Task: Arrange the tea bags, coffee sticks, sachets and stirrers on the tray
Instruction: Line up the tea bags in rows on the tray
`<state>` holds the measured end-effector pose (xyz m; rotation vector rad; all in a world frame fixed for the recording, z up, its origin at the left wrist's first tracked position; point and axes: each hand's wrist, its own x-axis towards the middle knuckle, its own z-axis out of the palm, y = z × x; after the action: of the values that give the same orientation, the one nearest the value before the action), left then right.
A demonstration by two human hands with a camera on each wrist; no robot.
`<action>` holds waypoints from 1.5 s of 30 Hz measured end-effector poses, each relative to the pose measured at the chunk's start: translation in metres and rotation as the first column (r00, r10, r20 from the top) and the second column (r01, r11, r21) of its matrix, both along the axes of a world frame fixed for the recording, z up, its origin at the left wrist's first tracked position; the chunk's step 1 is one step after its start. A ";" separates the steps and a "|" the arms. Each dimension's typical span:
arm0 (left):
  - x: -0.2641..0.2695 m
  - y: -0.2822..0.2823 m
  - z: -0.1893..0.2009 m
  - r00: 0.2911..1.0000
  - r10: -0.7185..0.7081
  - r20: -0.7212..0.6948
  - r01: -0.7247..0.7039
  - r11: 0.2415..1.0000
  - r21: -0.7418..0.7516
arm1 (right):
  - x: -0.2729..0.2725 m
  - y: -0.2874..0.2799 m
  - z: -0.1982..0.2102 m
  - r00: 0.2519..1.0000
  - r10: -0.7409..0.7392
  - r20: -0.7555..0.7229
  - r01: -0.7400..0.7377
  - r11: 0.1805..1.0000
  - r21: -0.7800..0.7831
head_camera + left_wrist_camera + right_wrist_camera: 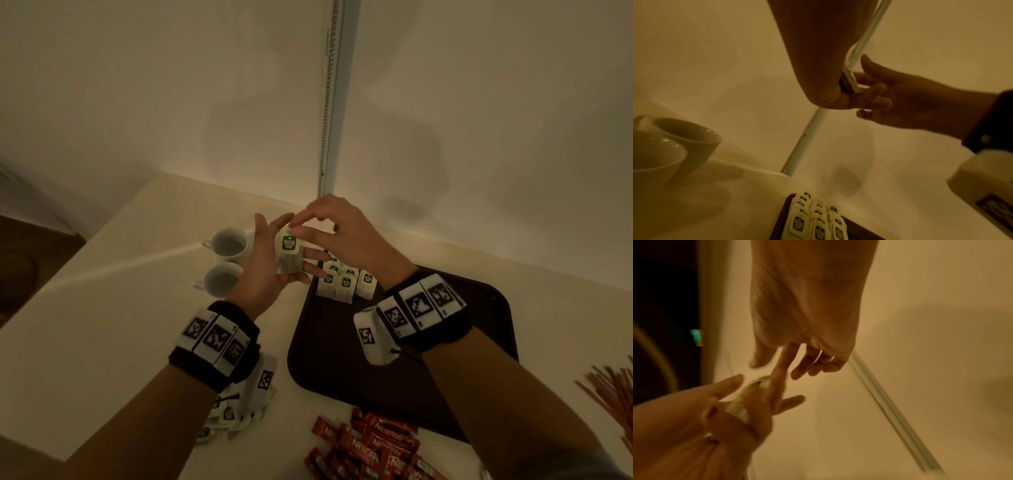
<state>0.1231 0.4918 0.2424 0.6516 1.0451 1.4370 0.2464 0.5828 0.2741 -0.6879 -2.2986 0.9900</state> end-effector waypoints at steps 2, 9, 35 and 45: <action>0.005 0.001 0.007 0.999 -0.018 -0.030 0.019 0.999 0.042 | -0.002 -0.001 0.016 0.999 0.046 -0.001 -0.046 0.997 0.060; 0.007 -0.008 0.024 0.946 0.103 -0.309 -0.043 0.980 0.195 | 0.014 -0.003 0.074 1.000 -0.004 0.003 0.004 0.988 0.156; 0.022 -0.005 0.047 0.899 0.092 -0.427 0.047 0.952 0.304 | 0.025 -0.013 0.103 0.988 -0.011 0.155 -0.040 0.946 0.323; 0.026 -0.004 0.049 0.882 0.158 -0.444 -0.010 0.948 0.318 | 0.031 -0.009 0.097 0.991 -0.001 0.136 -0.040 0.953 0.299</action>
<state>0.1495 0.4876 0.2916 1.2391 1.2381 1.5764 0.2771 0.5739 0.3710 -0.6198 -2.5063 0.5950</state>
